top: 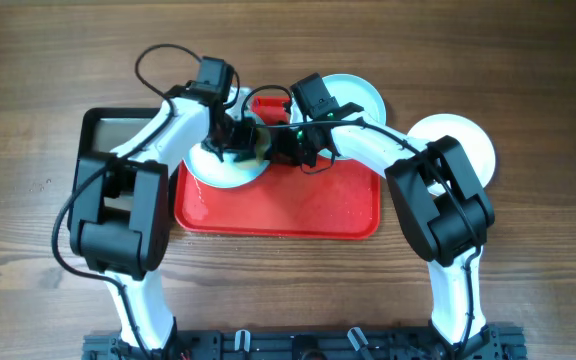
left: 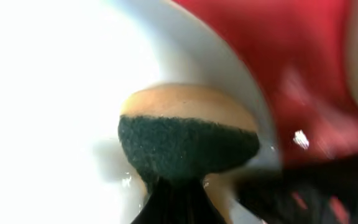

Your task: Clean dirty plates on tray and stack at the side

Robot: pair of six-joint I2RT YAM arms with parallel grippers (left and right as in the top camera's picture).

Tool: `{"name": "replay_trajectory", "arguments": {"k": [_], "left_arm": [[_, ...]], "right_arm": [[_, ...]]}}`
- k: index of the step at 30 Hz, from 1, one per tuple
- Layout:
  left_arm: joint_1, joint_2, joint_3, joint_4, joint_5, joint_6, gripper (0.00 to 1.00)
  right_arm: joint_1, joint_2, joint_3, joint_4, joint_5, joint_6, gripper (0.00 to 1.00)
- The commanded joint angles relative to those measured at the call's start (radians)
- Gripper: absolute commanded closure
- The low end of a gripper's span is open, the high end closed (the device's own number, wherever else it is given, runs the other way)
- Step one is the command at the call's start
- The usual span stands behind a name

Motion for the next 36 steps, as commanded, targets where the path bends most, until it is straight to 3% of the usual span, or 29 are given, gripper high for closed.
{"name": "replay_trajectory", "arguments": {"k": [1, 6, 13, 18, 27, 36], "left_arm": [[0.018, 0.027, -0.01, 0.008, -0.61, -0.349, 0.96], [0.025, 0.027, 0.021, -0.13, -0.687, -0.473, 0.96], [0.054, 0.014, 0.222, -0.383, -0.591, -0.451, 0.96], [0.068, -0.005, 0.386, -0.408, -0.456, -0.354, 0.96], [0.08, -0.007, 0.415, -0.415, -0.458, -0.353, 0.96], [0.126, -0.007, 0.415, -0.418, -0.452, -0.354, 0.96]], "right_arm": [[0.009, 0.045, -0.013, -0.014, 0.01, -0.002, 0.96], [0.009, 0.045, -0.013, -0.018, 0.01, -0.006, 0.96], [0.009, 0.045, -0.013, -0.018, 0.01, -0.006, 0.96], [0.009, 0.045, -0.013, -0.018, 0.01, -0.009, 0.96], [0.01, 0.007, -0.004, -0.026, 0.013, -0.065, 0.96], [0.035, -0.339, -0.004, -0.321, 0.502, -0.18, 0.96]]}}
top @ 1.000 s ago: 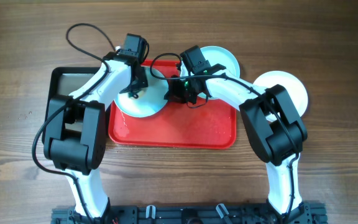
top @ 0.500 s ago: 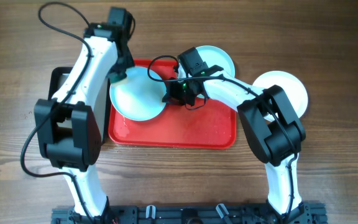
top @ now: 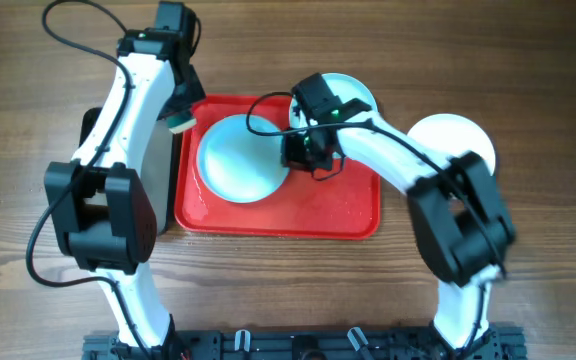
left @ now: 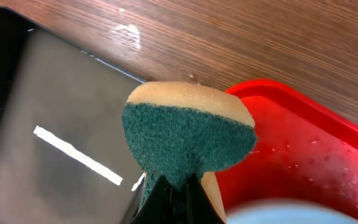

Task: Clean dirty plates on tray and stack at the side
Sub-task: 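Lift the left gripper with the sponge away toward the black tray, then carry the light-blue plate right and set it on the white plate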

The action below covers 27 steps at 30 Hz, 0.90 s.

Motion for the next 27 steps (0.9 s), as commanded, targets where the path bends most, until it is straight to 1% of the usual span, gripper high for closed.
{"name": "replay_trajectory", "arguments": {"k": [1, 6, 10, 11, 14, 17, 20, 22, 27], "left_arm": [[0.01, -0.014, 0.014, 0.0, 0.022, 0.016, 0.96], [0.01, -0.014, 0.014, 0.008, 0.13, 0.016, 0.96], [0.009, -0.014, 0.014, 0.011, 0.163, 0.012, 0.96], [0.009, -0.014, 0.014, 0.011, 0.167, 0.012, 0.96], [0.008, -0.014, 0.013, 0.011, 0.178, 0.011, 0.96], [0.008, -0.014, 0.013, 0.011, 0.179, 0.012, 0.96], [0.008, -0.013, 0.013, 0.011, 0.178, 0.012, 0.96], [0.008, -0.009, 0.013, 0.011, 0.179, 0.012, 0.96], [0.008, 0.002, 0.011, 0.011, 0.178, 0.012, 0.96]], "right_arm": [[0.024, -0.2, 0.007, -0.065, 0.292, -0.075, 0.96], [0.064, -0.376, 0.007, -0.137, 0.61, -0.08, 0.95], [0.11, -0.463, 0.007, -0.174, 0.831, -0.085, 0.96], [0.132, -0.478, 0.007, -0.179, 0.89, -0.108, 0.96], [0.19, -0.494, 0.007, -0.195, 1.032, -0.119, 0.96], [0.272, -0.494, 0.007, -0.205, 1.174, -0.161, 0.96], [0.356, -0.494, 0.007, -0.216, 1.35, -0.163, 0.96], [0.421, -0.494, 0.007, -0.213, 1.478, -0.193, 0.96], [0.526, -0.494, 0.007, -0.211, 1.695, -0.212, 0.96]]}}
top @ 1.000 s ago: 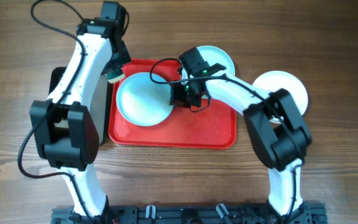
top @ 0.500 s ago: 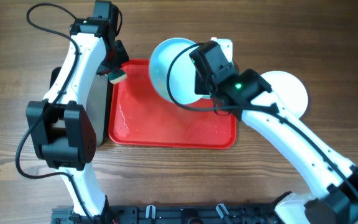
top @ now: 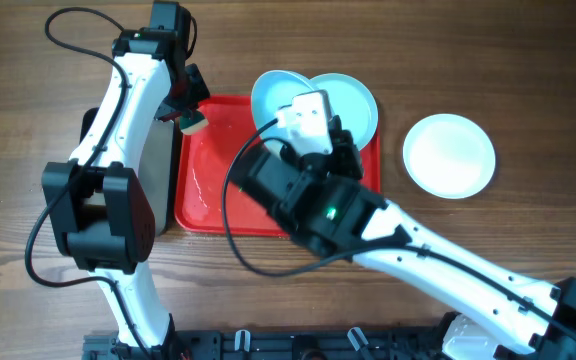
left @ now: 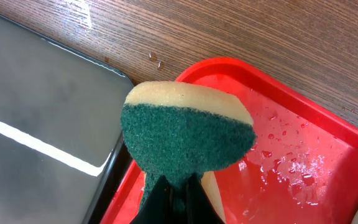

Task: Clean dirty plates on tray and stack at the side
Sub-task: 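Carry the light-blue plate right and set it on the white plate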

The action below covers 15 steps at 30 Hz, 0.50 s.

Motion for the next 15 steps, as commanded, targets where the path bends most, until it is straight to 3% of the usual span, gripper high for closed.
{"name": "replay_trajectory", "arguments": {"k": [1, 10, 15], "left_arm": [[-0.001, 0.002, 0.011, 0.003, 0.016, 0.012, 0.96], [-0.001, 0.002, 0.011, 0.003, 0.016, 0.012, 0.96], [-0.001, 0.002, 0.011, 0.003, 0.016, 0.012, 0.96]], "right_arm": [[0.056, -0.024, 0.007, 0.007, 0.269, -0.021, 0.96], [0.084, -0.024, 0.007, 0.165, 0.373, -0.203, 0.96], [0.083, -0.024, 0.006, 0.183, 0.361, -0.198, 0.96]]}}
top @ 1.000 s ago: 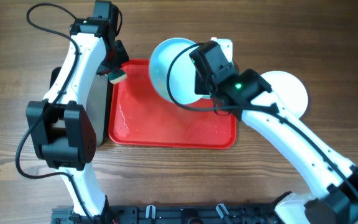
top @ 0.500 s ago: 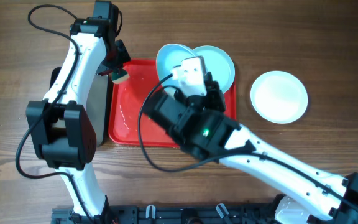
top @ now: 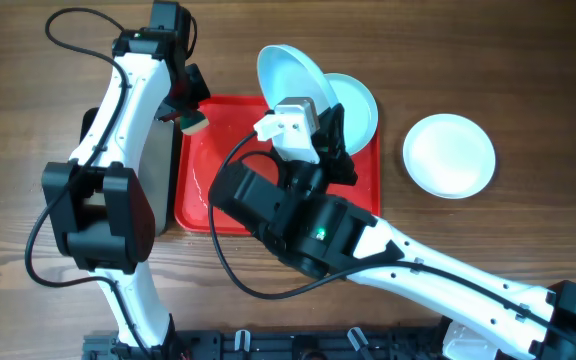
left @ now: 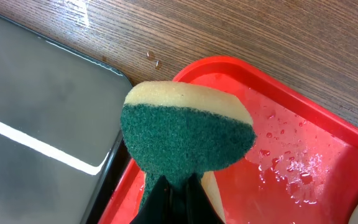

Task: Clean dirty plates on tray and stack at the side
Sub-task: 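Carry the light-blue plate right and set it on the white plate, then move the right gripper to the remaining light-blue plate and grasp its rim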

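Note:
My left gripper (left: 170, 198) is shut on a sponge (left: 185, 140) with a green scrub face and a yellow back. It hovers over the far left corner of the wet red tray (left: 303, 162), as the overhead view also shows (top: 190, 118). My right gripper (top: 320, 114) is shut on the lower rim of a pale plate (top: 290, 70), held tilted and lifted above the tray's far edge. A second pale plate (top: 360, 108) lies at the tray's (top: 196, 195) far right corner. A white plate (top: 449, 155) rests on the table to the right.
A black tray (left: 36, 118) with a grey wet bottom sits against the red tray's left side, partly under my left arm. My raised right arm (top: 348, 235) covers much of the red tray in the overhead view. Bare wood table (top: 528, 70) surrounds everything.
The right gripper has moved the plate a little farther and higher, and it is now more tilted. The left gripper and sponge have barely moved.
First the sponge was pressed on the plate lying in the tray, with the right gripper at the plate's rim. Then the sponge was at the tray's far left corner and the plate lay bare. After that the right gripper held the plate lifted, now higher.

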Robot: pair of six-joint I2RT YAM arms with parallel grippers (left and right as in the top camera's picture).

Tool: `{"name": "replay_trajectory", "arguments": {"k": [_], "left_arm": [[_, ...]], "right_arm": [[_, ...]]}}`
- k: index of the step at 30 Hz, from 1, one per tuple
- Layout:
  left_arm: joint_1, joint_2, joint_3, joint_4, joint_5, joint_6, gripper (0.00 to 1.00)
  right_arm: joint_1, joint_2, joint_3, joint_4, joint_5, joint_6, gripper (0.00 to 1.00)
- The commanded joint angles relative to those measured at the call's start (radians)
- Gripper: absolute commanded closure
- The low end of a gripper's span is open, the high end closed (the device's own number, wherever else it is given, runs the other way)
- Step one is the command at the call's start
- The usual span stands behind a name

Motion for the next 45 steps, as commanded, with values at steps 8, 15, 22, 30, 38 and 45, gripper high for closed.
{"name": "replay_trajectory", "arguments": {"k": [8, 15, 22, 30, 38, 45], "left_arm": [[-0.001, 0.002, 0.011, 0.003, 0.009, 0.012, 0.96], [-0.001, 0.002, 0.011, 0.003, 0.009, 0.012, 0.96], [-0.001, 0.002, 0.011, 0.003, 0.009, 0.012, 0.96], [-0.001, 0.002, 0.011, 0.003, 0.009, 0.012, 0.96], [-0.001, 0.002, 0.011, 0.003, 0.009, 0.012, 0.96], [-0.001, 0.002, 0.011, 0.003, 0.009, 0.012, 0.96]], "right_arm": [[-0.095, -0.024, 0.004, -0.111, -0.415, 0.137, 0.96], [-0.457, -0.025, 0.004, -0.219, -1.041, 0.234, 0.96], [-0.898, -0.031, 0.004, -0.258, -1.48, 0.181, 0.96], [-1.313, -0.006, -0.06, -0.341, -1.517, 0.163, 0.96], [-1.469, 0.029, -0.325, -0.13, -1.508, 0.183, 0.91], [-1.462, 0.029, -0.314, -0.01, -1.743, 0.124, 0.62]]}}
